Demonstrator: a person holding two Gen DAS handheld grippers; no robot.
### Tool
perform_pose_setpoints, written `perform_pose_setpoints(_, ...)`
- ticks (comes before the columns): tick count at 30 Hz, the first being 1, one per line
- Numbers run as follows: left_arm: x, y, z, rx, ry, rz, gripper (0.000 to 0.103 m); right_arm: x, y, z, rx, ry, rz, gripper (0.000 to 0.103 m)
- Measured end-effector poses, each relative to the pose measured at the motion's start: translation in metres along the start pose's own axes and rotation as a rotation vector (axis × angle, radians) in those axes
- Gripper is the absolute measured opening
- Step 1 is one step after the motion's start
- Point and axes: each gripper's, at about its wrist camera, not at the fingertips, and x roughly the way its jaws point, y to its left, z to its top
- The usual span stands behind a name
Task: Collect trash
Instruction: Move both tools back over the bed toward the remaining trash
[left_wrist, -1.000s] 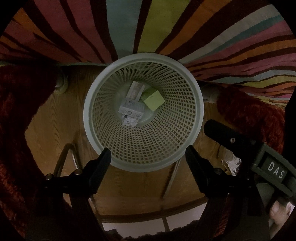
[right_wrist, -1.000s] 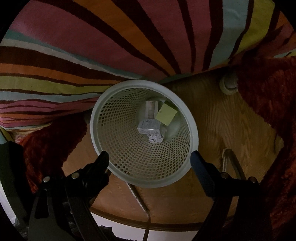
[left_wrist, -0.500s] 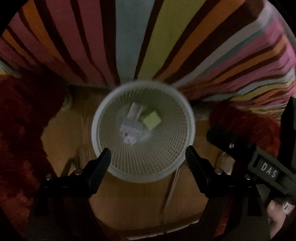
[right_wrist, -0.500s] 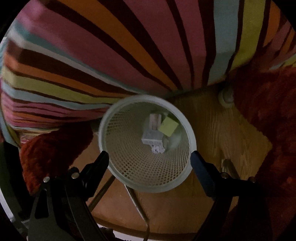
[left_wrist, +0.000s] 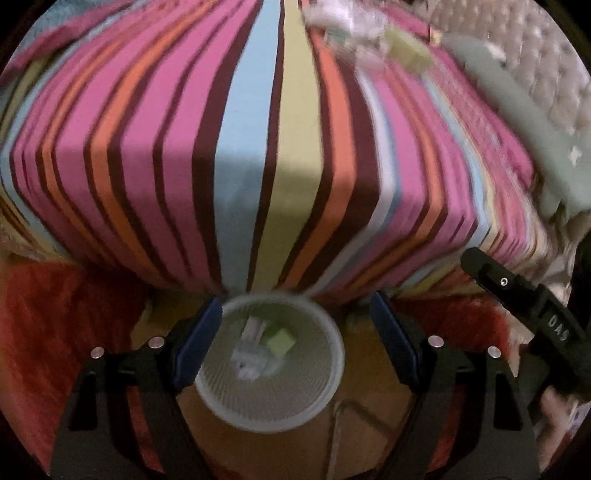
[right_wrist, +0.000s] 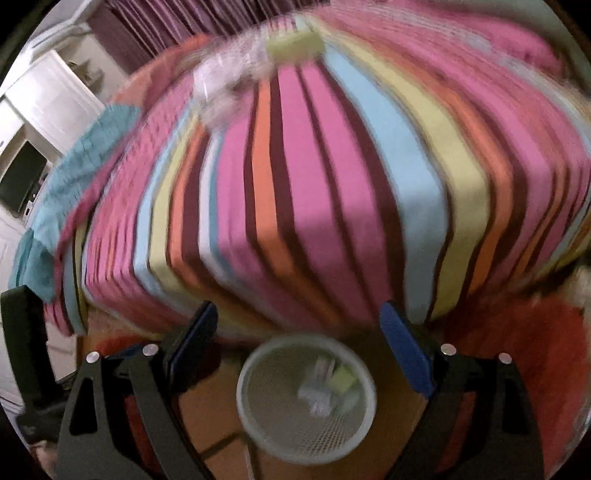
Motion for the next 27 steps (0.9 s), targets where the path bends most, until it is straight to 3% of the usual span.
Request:
perform_pose_setpoints(4,-0.007,-0.014,0.032,-0.016,-0.053,0.032,0.08,-0.014,-0.003,0.035,-0.028,-0.122,-0.013,0.085)
perform_pose_setpoints(10,-0.007,-0.036,0.081,-0.065,-0.123,0.033,0.08,-0.019,-0.001,0.083,-0.069,-0.236,-0.034,0.085)
perform_pose_setpoints(17,0.011,-0.057,0.125,-0.163,-0.159,0.05,0.08,-0.001,-0.001,0.138,-0.138,-0.245,-0.061,0.085)
perform_pose_setpoints(27,0.048,-0.071,0.162,-0.246,-0.169,0.105,0.08,0.035,0.002,0.196,-0.261,-0.222,-0.073,0.085)
